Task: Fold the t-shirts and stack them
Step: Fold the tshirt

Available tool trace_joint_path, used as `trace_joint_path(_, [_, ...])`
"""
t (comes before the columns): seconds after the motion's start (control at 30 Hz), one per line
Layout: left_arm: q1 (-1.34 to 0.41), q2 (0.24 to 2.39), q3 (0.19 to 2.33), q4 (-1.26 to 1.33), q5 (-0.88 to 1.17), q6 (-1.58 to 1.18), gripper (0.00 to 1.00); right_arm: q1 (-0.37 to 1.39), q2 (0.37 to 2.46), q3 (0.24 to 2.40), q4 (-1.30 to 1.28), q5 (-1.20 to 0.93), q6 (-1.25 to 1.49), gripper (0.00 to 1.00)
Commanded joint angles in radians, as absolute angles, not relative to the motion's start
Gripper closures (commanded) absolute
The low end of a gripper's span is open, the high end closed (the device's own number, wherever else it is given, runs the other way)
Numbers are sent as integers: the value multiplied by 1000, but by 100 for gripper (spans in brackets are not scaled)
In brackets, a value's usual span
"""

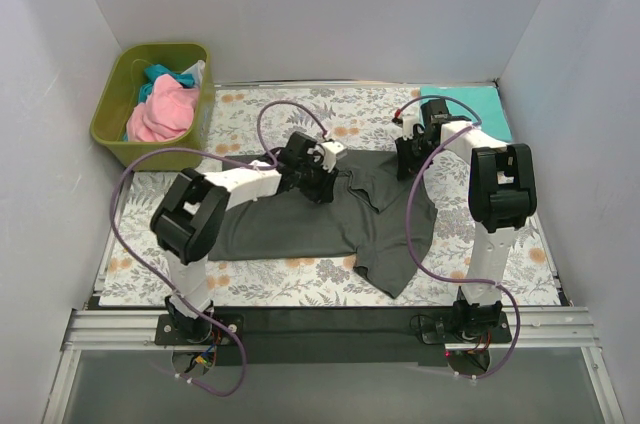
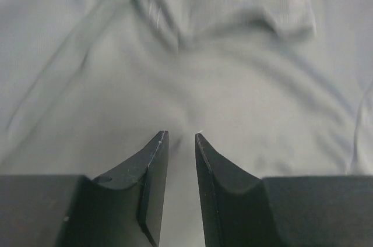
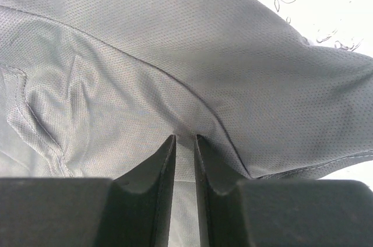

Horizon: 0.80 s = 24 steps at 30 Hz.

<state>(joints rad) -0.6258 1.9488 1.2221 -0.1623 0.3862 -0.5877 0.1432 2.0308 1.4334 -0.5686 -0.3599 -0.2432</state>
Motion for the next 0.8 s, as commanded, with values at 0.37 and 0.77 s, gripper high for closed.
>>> trace_joint_path(0.37, [-203, 1661, 1204, -385, 373, -488, 57, 133, 1894, 1509, -601, -410, -310, 60])
trace_joint_path(0.77, [-31, 1824, 1298, -463, 362, -393, 50, 133, 2033, 1559, -615, -386, -324, 62])
